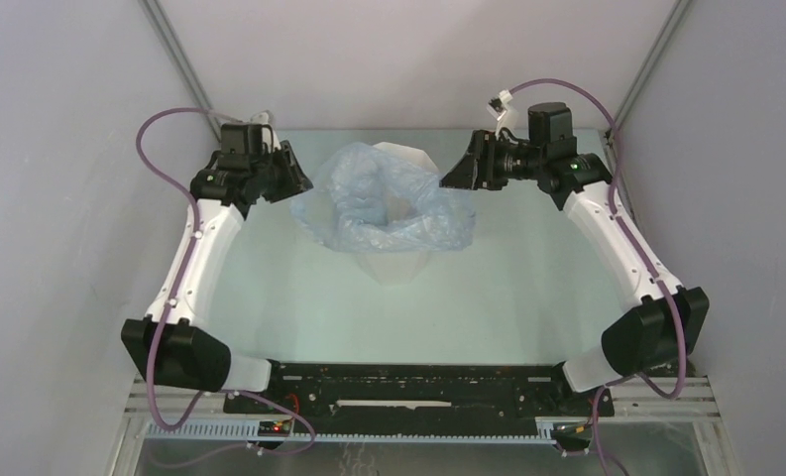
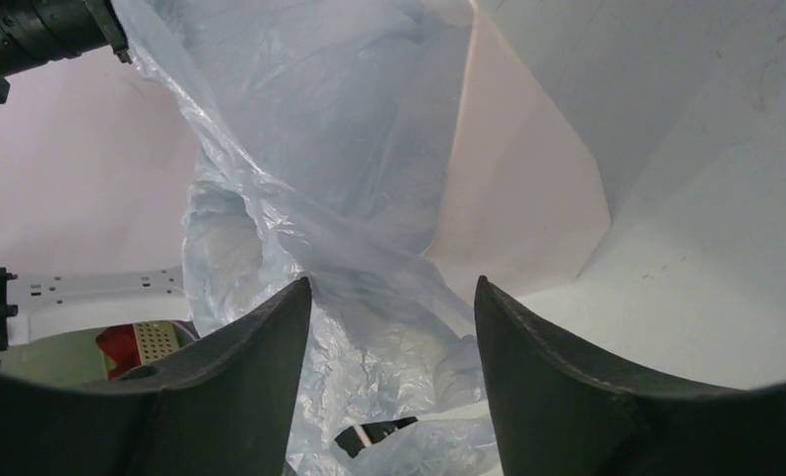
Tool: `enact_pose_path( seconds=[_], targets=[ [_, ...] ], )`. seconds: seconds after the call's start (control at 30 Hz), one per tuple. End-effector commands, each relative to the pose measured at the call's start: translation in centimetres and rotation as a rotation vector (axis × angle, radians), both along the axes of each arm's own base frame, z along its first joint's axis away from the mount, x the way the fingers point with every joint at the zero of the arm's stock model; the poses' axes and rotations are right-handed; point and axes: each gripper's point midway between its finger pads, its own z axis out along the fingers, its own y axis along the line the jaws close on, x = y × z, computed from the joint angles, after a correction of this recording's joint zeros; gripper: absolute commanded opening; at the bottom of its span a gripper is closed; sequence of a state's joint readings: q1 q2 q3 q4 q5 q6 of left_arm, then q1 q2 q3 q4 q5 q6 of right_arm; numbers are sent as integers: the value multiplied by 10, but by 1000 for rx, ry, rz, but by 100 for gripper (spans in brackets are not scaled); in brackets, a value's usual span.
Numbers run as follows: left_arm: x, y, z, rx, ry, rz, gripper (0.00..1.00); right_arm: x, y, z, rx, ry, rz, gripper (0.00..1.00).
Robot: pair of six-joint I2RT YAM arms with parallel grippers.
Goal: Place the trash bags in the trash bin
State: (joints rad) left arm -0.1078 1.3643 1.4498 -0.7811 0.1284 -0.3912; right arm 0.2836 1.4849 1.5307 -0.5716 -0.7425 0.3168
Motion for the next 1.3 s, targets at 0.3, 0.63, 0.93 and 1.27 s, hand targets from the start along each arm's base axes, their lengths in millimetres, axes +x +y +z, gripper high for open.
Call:
enact_pose_path(
  seconds=[0.3, 0.63, 0.93, 1.27],
  targets=[
    [47, -22, 8, -135, -27, -19, 6, 44, 1, 0, 108, 91, -90, 5],
    [64, -18, -31, -100, 64, 0, 0, 68, 0, -37, 91, 217, -144, 1],
    [45, -10, 1, -117, 19, -11, 26, 53, 1, -3, 148, 201, -130, 5],
    [14, 7, 69, -440, -328, -171, 94, 43, -3, 19, 194, 199, -88, 18]
  ],
)
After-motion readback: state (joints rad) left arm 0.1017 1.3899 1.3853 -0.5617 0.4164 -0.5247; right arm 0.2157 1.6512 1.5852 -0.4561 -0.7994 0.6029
